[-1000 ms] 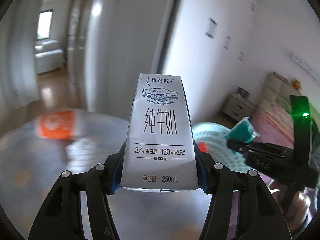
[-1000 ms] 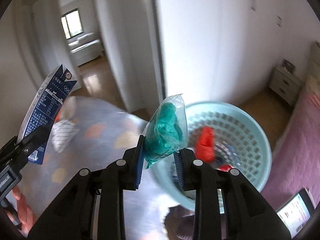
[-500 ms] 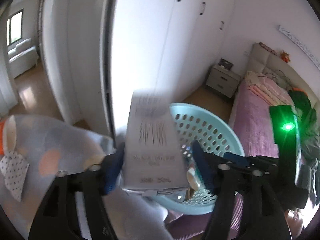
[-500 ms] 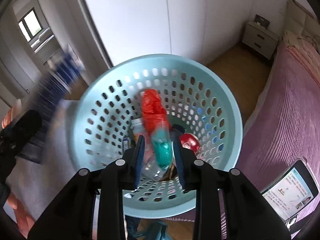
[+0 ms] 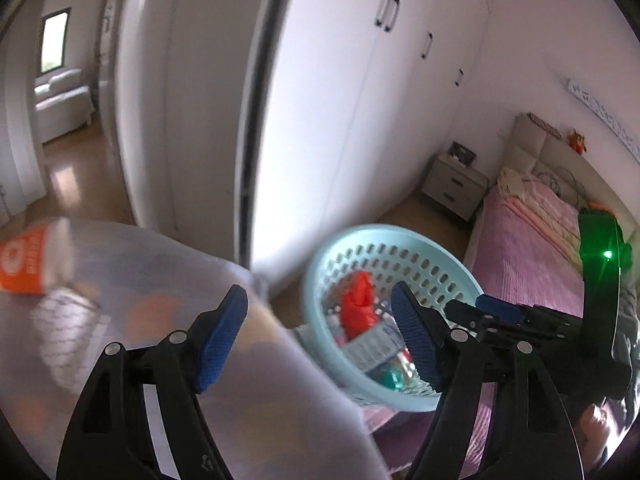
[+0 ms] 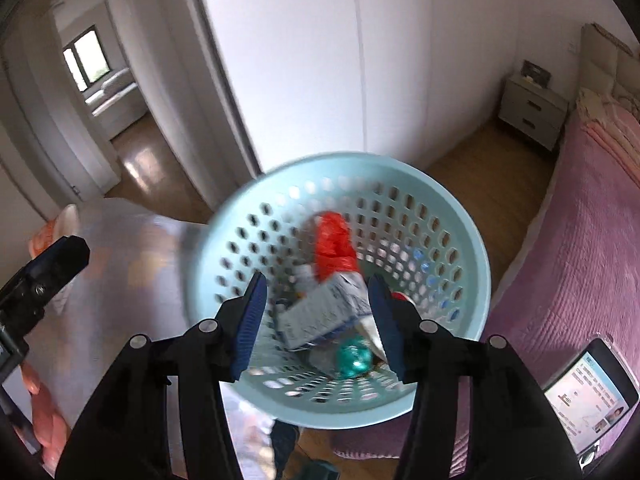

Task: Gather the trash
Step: 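Carry the milk carton and green packet over the basket and release both, then move both open tools back to the table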

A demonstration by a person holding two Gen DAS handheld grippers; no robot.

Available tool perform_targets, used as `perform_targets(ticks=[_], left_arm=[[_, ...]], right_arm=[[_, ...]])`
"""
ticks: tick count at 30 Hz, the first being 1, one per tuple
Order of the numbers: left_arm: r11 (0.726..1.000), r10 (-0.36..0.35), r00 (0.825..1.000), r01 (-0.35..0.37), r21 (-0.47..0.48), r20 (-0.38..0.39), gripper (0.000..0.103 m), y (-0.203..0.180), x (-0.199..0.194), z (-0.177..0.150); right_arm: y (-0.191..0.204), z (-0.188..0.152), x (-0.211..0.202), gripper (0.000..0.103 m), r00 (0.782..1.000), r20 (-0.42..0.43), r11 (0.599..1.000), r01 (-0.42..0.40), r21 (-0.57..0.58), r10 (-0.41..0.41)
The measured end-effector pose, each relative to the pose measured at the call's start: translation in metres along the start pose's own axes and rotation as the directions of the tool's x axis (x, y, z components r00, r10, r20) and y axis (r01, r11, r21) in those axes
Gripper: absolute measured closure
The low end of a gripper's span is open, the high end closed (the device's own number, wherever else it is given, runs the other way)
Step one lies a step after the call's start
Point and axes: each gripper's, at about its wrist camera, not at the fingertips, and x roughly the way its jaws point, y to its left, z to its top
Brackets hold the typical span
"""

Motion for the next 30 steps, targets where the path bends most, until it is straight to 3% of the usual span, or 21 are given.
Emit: perform_targets(ticks=[7,15,17,19,20,22,26,30], left_arm=[[0.993,0.105,0.991,-0.100,-0.064,0.078,0.031,0.062,-0.063,0.005],[0.954,0.246,0.964,-0.223,-0.203,0.097,0.031,0.156,-0.106,0.002],[0.928,0.314,0.946,-0.289,-0.236,0.077,0.031,0.175,-0.106,0.001],[0.889,0.424,0.904,-0.403,-0.219,0.057,0.031,0.191,-0.107,-0.003],[0.879,0.448,0.892,-0.429,-0.210,0.054,0.031,0.199,-0.106,-0.006],[0.866,0.467,0.884,-0.448,-0.223,0.035,0.031,0.214,-0.104,-0.013],[0.851,0.433,0.901,-0.412,-0.326,-0.009,0.031,0.250,-0.099,-0.031],[0.855,0.391,0.920,-0.375,-0.357,-0.029,0.031,0.265,-0.100,-0.031]], right_arm=[[0.058,0.006,-0.027,0.053,0.991,0.043,0.990,-0.121,-0.069,0.124],[0.162,-0.020,-0.025,0.053,0.971,0.037,0.953,-0.225,-0.202,0.237],[0.186,-0.026,-0.018,0.053,0.964,0.003,0.940,-0.258,-0.225,0.265],[0.209,-0.032,-0.010,0.054,0.962,-0.031,0.930,-0.269,-0.250,0.271],[0.218,-0.034,-0.005,0.054,0.961,-0.048,0.926,-0.276,-0.259,0.273],[0.234,-0.037,0.003,0.054,0.955,-0.074,0.917,-0.295,-0.268,0.286],[0.263,-0.041,0.023,0.056,0.948,-0.113,0.907,-0.319,-0.273,0.299],[0.280,-0.042,0.042,0.061,0.939,-0.144,0.907,-0.339,-0.250,0.312]])
